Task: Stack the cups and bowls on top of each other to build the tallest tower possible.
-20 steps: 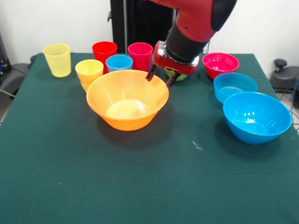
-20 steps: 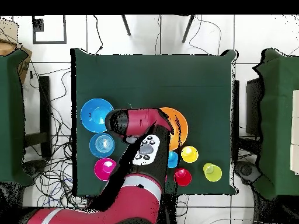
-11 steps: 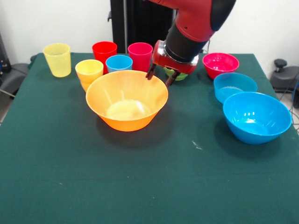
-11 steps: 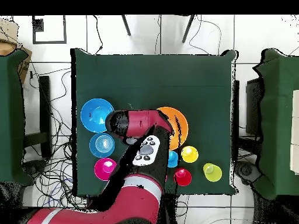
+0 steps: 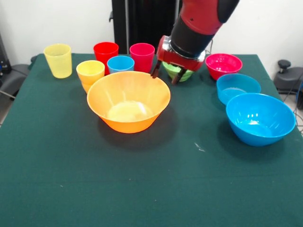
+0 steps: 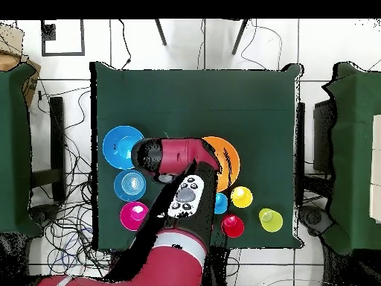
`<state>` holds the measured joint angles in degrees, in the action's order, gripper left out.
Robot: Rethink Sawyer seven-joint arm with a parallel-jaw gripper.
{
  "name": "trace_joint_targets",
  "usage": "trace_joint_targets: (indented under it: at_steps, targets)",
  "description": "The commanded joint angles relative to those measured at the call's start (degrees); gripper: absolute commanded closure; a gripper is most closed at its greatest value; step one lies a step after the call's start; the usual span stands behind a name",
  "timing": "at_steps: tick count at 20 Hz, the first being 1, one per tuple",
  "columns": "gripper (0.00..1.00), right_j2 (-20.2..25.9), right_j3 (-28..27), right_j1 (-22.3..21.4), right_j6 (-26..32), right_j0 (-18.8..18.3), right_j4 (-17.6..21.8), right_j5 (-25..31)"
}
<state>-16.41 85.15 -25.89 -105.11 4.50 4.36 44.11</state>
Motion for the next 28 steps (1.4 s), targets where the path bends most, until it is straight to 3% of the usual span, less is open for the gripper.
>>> trace_joint_targets:
  at_steps: [1,13,24,28]
  targets:
    - [0.00,7.74,2.28,-2.38,-7.97,1.45,-4.56,5.04]
    - [0.00,9.43,-0.90,-2.03,-9.09,5.32,-10.64,7.06]
    - [0.00,11.23,-1.89,-0.76,-9.01,9.07,-13.52,3.70]
    - [0.00,10.41,-4.77,0.37,-9.17,11.31,-13.04,8.92]
